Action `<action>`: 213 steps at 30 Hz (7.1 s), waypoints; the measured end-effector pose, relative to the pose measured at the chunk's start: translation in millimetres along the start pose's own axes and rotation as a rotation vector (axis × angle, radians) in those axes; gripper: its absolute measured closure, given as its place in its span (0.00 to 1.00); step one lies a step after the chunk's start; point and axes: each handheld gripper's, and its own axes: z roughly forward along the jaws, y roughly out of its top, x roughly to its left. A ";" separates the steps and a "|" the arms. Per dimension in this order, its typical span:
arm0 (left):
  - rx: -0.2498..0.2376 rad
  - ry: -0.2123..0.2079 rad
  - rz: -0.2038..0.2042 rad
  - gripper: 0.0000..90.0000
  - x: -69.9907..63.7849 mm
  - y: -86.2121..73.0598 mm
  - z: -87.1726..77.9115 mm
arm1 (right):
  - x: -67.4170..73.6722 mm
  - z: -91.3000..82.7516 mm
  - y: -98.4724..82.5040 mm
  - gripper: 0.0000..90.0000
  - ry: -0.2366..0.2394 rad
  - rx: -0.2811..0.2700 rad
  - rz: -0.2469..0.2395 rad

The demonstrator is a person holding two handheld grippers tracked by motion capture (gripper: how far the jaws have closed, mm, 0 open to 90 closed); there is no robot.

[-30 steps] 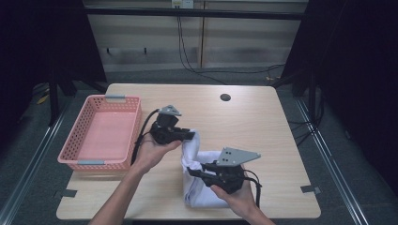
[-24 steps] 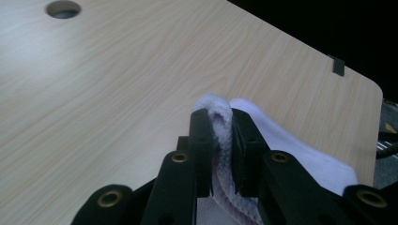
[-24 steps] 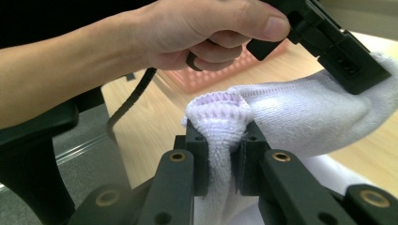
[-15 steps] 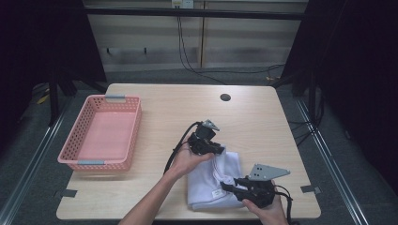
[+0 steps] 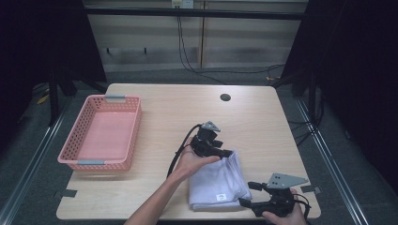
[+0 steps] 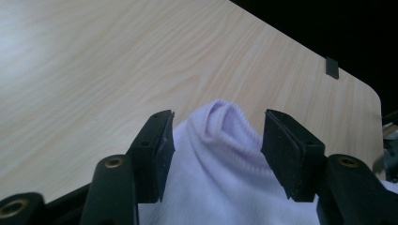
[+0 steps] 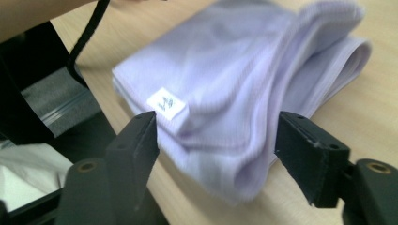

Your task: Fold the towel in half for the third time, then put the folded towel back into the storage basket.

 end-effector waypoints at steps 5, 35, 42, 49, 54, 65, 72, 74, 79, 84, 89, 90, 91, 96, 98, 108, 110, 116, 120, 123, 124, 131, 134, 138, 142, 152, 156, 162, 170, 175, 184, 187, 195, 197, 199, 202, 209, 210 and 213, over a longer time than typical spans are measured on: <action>-0.008 0.038 0.022 0.60 0.2 -22.3 -31.9 | -18.6 4.0 25.2 0.34 -0.061 -0.051 0.008; 0.147 -0.027 0.116 0.65 -31.0 -119.0 -54.7 | -86.8 73.9 39.0 0.62 -0.255 0.136 0.076; 0.134 -0.017 0.052 0.54 -27.0 -117.9 -61.9 | -92.2 59.6 36.1 0.43 -0.251 0.120 0.071; 0.108 -0.050 -0.045 0.38 -27.0 -131.8 -84.1 | -99.7 55.0 55.5 0.32 -0.180 0.048 0.065; 0.150 -0.055 -0.057 0.30 -29.6 -135.8 -77.5 | -106.2 72.0 62.2 0.31 -0.135 0.090 0.053; 0.202 -0.032 -0.010 0.25 -45.3 -130.0 -55.1 | -113.5 96.1 51.0 0.33 -0.079 0.201 0.044; 0.233 0.043 0.073 0.30 -57.7 -126.4 -48.8 | -116.0 95.1 50.8 0.35 -0.046 0.239 0.052; 0.243 0.047 0.075 0.40 -56.2 -125.6 -50.5 | -115.7 94.3 50.7 0.37 -0.038 0.244 0.052; 0.269 0.061 0.116 0.48 -56.6 -123.5 -50.3 | -116.7 90.0 53.8 0.40 -0.014 0.261 0.040; 0.289 0.071 0.142 0.60 -60.5 -121.5 -48.6 | -112.2 91.8 52.3 0.39 -0.016 0.277 0.018; 0.291 0.069 0.140 0.72 -62.3 -121.8 -49.0 | -109.2 91.9 51.5 0.44 -0.020 0.298 0.004; 0.281 0.061 0.120 0.74 -61.7 -122.4 -49.0 | -109.0 92.2 51.0 0.48 -0.018 0.289 0.005; 0.262 0.054 0.096 0.76 -61.2 -123.5 -48.5 | -108.6 91.3 50.9 0.54 -0.001 0.296 0.008; 0.281 0.019 0.083 0.81 -54.8 -122.4 -50.6 | -104.6 91.7 51.7 0.75 0.039 0.307 0.026; 0.278 0.010 0.069 0.82 -52.9 -122.4 -50.7 | -104.0 91.3 52.0 0.78 0.042 0.306 0.021; 0.240 -0.018 0.039 0.83 -48.4 -118.8 -61.9 | -99.2 91.9 61.7 0.81 0.012 0.293 0.015; 0.239 -0.011 0.032 0.83 -46.8 -118.9 -65.2 | -98.5 92.2 65.5 0.81 0.022 0.278 0.020; 0.187 -0.006 0.016 0.83 -41.0 -113.0 -82.1 | -97.3 89.4 75.7 0.81 0.035 0.228 0.031; 0.196 0.003 0.034 0.83 -41.0 -108.8 -87.0 | -96.4 88.0 83.0 0.81 0.043 0.212 0.026; 0.179 0.003 0.035 0.83 -39.2 -103.2 -92.4 | -96.6 87.6 88.9 0.81 0.040 0.204 0.024; 0.163 0.002 0.027 0.83 -38.6 -101.8 -94.2 | -97.0 87.4 91.0 0.81 0.044 0.200 0.029; 0.141 0.022 0.023 0.83 -32.4 -93.3 -105.5 | -95.9 87.0 111.3 0.81 0.039 0.179 0.009; 0.131 0.031 0.025 0.83 -29.3 -90.0 -112.3 | -94.7 88.4 119.7 0.81 0.039 0.171 0.002; 0.132 0.053 0.027 0.83 -24.5 -84.5 -119.7 | -93.9 92.6 132.6 0.81 0.039 0.164 -0.009; 0.137 0.059 0.017 0.83 -18.7 -81.1 -126.5 | -94.3 96.9 143.3 0.81 0.051 0.155 -0.018; 0.123 0.099 0.010 0.83 -6.7 -70.6 -149.1 | -91.3 108.3 169.8 0.81 0.067 0.127 -0.036; 0.119 0.116 0.007 0.83 -0.1 -67.9 -157.7 | -88.8 114.1 181.7 0.81 0.067 0.115 -0.056; 0.117 0.154 0.006 0.83 8.7 -65.6 -177.5 | -83.0 127.3 197.7 0.81 0.076 0.094 -0.069; 0.110 0.189 -0.006 0.83 19.5 -67.4 -203.9 | -67.8 145.1 223.4 0.82 0.085 0.078 -0.101; 0.095 0.227 -0.012 0.83 27.4 -68.4 -224.5 | -58.6 159.0 244.7 0.82 0.093 0.077 -0.121; 0.092 0.285 -0.062 0.84 47.4 -80.0 -257.8 | -35.2 192.0 281.6 0.82 0.122 0.079 -0.162; 0.093 0.301 -0.072 0.84 56.0 -83.0 -268.7 | -29.6 203.4 290.0 0.82 0.129 0.085 -0.168; 0.092 0.351 -0.122 0.84 72.1 -93.1 -294.1 | -14.8 237.3 311.0 0.82 0.156 0.085 -0.172; 0.094 0.359 -0.135 0.84 77.5 -96.2 -300.6 | -11.6 247.5 316.0 0.82 0.158 0.093 -0.177; 0.081 0.376 -0.143 0.84 84.2 -101.2 -307.9 | -6.9 257.0 320.4 0.82 0.157 0.093 -0.175; 0.062 0.390 -0.168 0.84 94.4 -112.6 -318.0 | -1.1 270.2 325.7 0.82 0.167 0.094 -0.180; 0.065 0.424 -0.218 0.84 111.5 -127.3 -336.1 | 15.5 302.3 337.8 0.82 0.164 0.117 -0.191; 0.057 0.440 -0.235 0.84 115.9 -129.8 -339.1 | 17.4 306.4 339.0 0.82 0.166 0.117 -0.185; 0.066 0.450 -0.277 0.84 126.8 -134.8 -345.8 | 25.0 318.9 342.2 0.82 0.155 0.127 -0.186</action>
